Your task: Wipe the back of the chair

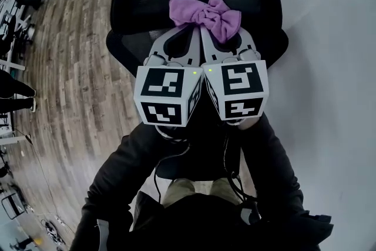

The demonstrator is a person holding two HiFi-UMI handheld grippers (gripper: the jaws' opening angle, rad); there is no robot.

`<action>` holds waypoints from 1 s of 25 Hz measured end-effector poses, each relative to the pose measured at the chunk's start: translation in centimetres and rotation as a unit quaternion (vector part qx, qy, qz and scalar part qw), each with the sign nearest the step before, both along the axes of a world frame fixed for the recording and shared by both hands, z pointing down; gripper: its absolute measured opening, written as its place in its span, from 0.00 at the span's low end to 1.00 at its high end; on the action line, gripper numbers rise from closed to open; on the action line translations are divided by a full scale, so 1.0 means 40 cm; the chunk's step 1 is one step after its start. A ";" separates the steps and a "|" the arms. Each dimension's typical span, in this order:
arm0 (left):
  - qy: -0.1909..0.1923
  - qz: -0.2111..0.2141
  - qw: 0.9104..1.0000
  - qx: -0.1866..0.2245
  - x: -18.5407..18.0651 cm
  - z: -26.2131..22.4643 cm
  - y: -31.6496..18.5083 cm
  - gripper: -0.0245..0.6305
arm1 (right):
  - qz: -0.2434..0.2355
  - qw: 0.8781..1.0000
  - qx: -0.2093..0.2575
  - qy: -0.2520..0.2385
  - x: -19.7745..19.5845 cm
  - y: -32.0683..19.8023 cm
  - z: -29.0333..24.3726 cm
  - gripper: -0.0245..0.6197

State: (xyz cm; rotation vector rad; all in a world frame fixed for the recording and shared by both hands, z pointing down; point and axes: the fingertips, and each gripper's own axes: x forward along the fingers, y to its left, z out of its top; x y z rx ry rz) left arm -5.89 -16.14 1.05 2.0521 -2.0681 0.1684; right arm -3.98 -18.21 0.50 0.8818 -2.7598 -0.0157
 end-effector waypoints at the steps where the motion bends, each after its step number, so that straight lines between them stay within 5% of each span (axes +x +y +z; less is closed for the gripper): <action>1: -0.001 0.003 1.000 0.000 0.013 0.003 -0.006 0.04 | 0.003 1.000 0.000 -0.001 0.014 -0.005 0.003 0.14; 25: -0.005 0.053 0.999 0.004 0.263 -0.052 -0.068 0.04 | 0.052 0.999 0.005 0.004 0.269 -0.060 -0.051 0.14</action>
